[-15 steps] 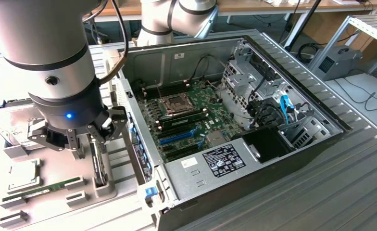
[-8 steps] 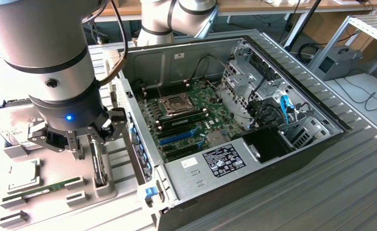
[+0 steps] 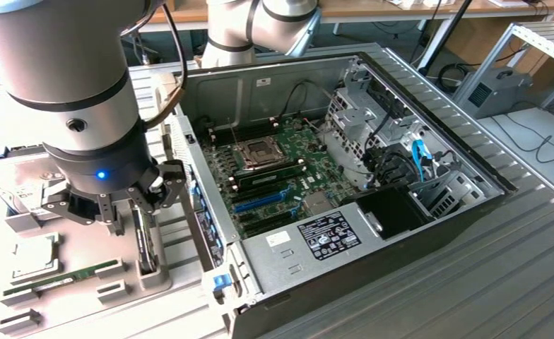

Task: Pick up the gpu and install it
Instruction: 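Pick up the gpu and move the gpu toward the slot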

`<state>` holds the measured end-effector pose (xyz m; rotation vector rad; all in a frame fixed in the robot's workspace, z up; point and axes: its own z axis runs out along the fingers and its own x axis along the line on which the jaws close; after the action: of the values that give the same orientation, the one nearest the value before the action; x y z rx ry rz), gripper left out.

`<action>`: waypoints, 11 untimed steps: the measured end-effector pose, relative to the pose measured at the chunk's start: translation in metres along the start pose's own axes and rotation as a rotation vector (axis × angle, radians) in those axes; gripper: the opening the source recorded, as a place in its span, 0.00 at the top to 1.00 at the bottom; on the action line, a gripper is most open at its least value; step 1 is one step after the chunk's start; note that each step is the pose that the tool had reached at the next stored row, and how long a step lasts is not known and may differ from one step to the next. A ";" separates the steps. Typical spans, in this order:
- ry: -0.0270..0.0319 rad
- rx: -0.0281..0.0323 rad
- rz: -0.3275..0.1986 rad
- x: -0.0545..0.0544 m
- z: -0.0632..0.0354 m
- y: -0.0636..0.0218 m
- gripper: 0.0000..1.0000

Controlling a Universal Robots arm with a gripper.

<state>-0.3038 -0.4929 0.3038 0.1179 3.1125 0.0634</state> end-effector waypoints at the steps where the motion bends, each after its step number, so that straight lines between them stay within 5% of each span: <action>1: 0.0000 0.0000 0.000 0.000 0.0004 0.0000 0.58; 11: 0.0000 0.0001 0.000 0.002 0.0033 -0.0003 0.58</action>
<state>-0.3055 -0.4929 0.3004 0.1179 3.1125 0.0633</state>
